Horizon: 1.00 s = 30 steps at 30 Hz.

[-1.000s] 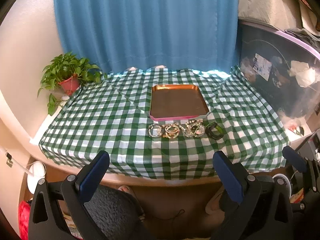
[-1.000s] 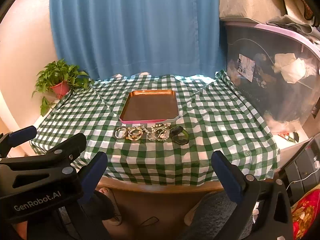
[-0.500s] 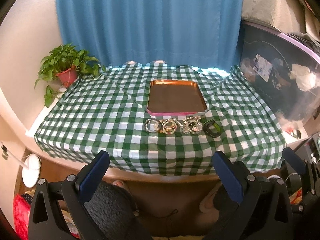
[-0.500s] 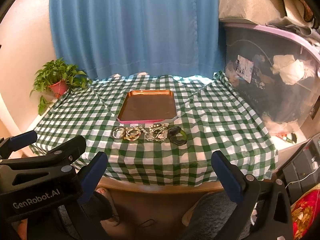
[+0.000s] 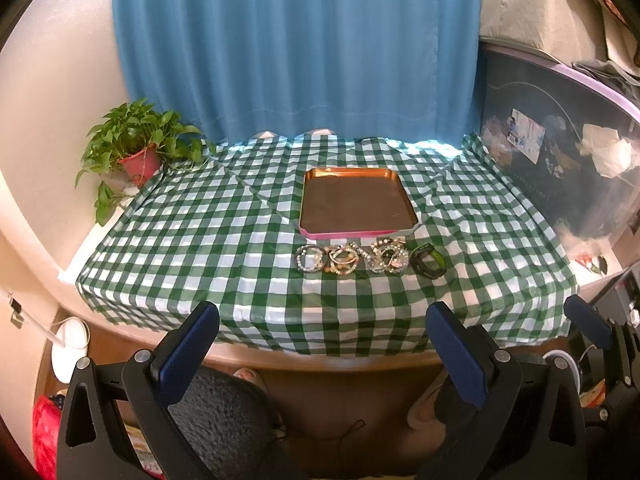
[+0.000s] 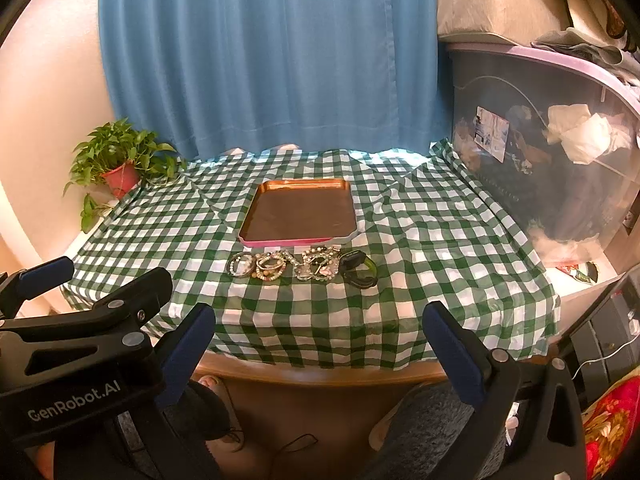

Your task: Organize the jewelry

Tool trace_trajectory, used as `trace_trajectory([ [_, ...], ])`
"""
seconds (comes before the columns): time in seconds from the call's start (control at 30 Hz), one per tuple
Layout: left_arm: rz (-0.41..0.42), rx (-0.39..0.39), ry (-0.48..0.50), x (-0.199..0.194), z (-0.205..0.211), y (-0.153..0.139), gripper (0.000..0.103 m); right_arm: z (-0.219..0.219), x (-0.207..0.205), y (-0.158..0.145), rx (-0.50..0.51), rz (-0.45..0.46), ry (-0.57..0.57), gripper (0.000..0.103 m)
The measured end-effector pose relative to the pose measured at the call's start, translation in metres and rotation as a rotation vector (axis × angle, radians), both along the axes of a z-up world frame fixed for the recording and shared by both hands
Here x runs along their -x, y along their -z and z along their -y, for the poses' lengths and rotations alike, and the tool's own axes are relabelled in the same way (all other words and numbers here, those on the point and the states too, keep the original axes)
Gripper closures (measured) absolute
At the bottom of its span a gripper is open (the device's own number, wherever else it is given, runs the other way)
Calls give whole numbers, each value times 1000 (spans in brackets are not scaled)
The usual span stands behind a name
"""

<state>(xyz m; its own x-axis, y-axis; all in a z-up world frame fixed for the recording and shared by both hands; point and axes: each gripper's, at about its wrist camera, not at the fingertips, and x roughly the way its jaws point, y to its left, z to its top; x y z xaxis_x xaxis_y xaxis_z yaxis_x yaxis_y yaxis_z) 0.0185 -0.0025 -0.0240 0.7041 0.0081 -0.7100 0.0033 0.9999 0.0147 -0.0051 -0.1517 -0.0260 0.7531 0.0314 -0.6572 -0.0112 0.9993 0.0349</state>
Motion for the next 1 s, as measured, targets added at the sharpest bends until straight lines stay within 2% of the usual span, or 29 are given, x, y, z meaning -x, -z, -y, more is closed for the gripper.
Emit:
trace_trajectory([
  [0.77,-14,-4,-1,4,-3,4,1,-7,-2,9,-4,-20,-9,0],
  [1.0,-43,-4,25,-20,-11,20,1,-10,-22,26,4,-51,-25,0],
])
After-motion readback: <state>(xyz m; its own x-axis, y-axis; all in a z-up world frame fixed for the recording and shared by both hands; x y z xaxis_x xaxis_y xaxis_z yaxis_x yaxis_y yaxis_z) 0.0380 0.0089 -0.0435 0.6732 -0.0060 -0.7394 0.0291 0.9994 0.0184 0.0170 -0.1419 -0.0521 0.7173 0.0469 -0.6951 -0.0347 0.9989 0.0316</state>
